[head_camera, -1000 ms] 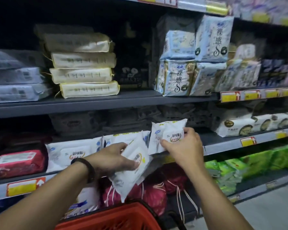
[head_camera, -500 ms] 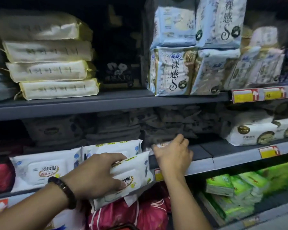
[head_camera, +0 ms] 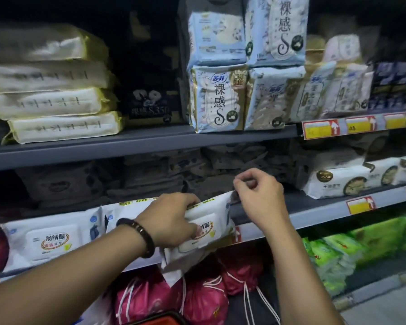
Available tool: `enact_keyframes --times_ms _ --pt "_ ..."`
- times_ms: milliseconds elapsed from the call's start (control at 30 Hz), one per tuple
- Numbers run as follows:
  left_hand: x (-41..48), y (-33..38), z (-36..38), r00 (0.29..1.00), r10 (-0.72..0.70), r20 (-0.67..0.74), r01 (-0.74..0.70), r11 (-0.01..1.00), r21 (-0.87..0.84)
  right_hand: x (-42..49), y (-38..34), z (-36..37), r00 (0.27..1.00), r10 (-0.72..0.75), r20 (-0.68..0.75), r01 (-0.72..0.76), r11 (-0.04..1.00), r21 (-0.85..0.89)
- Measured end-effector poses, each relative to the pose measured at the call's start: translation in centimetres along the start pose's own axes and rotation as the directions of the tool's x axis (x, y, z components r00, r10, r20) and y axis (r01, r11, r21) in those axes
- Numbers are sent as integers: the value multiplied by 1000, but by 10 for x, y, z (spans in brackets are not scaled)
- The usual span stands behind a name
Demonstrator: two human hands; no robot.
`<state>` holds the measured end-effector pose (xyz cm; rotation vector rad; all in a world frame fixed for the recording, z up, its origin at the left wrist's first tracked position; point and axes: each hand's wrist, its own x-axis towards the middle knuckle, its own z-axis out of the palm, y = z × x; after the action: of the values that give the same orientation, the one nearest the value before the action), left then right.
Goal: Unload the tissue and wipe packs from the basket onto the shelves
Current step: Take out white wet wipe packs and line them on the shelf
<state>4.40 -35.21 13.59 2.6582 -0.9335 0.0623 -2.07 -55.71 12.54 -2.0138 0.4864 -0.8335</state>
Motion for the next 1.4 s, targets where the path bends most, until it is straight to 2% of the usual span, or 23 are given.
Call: enact_keyframes --times_ms 100,233,300,400,533,600,667,733,800,900,967,1067,1200,1300,1400 --pt "18 16 -2 999 28 -15 -28 1000 -10 -6 0 -14 999 -13 36 14 1000 -16" --pt "45 37 -1 992 74 -98 -72 997 26 -7 18 -3 998 1 -57 -1 1000 -13" --pt "57 43 7 992 64 -107 -59 997 54 -6 28 8 998 23 -55 -24 1000 -7" --pt "76 41 22 995 42 -89 -30 990 137 -2 44 22 997 73 15 -72 997 -14" --pt "84 37 30 978 54 -202 5 960 279 -2 58 41 997 71 37 -67 993 -98" --pt "75 36 36 943 119 -312 29 902 432 -4 57 49 996 69 51 -59 980 -189" --pt "62 36 49 893 265 -364 -34 846 533 -4 53 54 996 84 33 -72 961 -267" --pt "49 33 71 879 360 -311 -148 828 541 -3 50 56 995 95 8 -90 958 -274" --pt "36 29 91 928 307 -210 -153 830 536 -3 47 58 994 106 6 -100 955 -281" --pt "30 24 106 960 213 -183 -101 870 482 -7 46 63 994 107 6 -101 952 -289" --pt "33 24 105 966 187 -176 -90 889 450 -9 46 65 995 102 -5 -99 951 -293" --pt "35 25 101 986 158 -54 -117 885 450 -10 46 66 994 111 5 -104 945 -310" --pt "32 21 102 990 139 26 -136 885 445 -12 46 61 992 111 55 -84 926 -367" --pt "19 21 97 986 165 31 -165 919 358 -21 42 57 993 90 80 -48 907 -417" --pt "-7 14 87 978 208 -36 -185 928 324 -41 34 52 987 30 159 48 884 -465"
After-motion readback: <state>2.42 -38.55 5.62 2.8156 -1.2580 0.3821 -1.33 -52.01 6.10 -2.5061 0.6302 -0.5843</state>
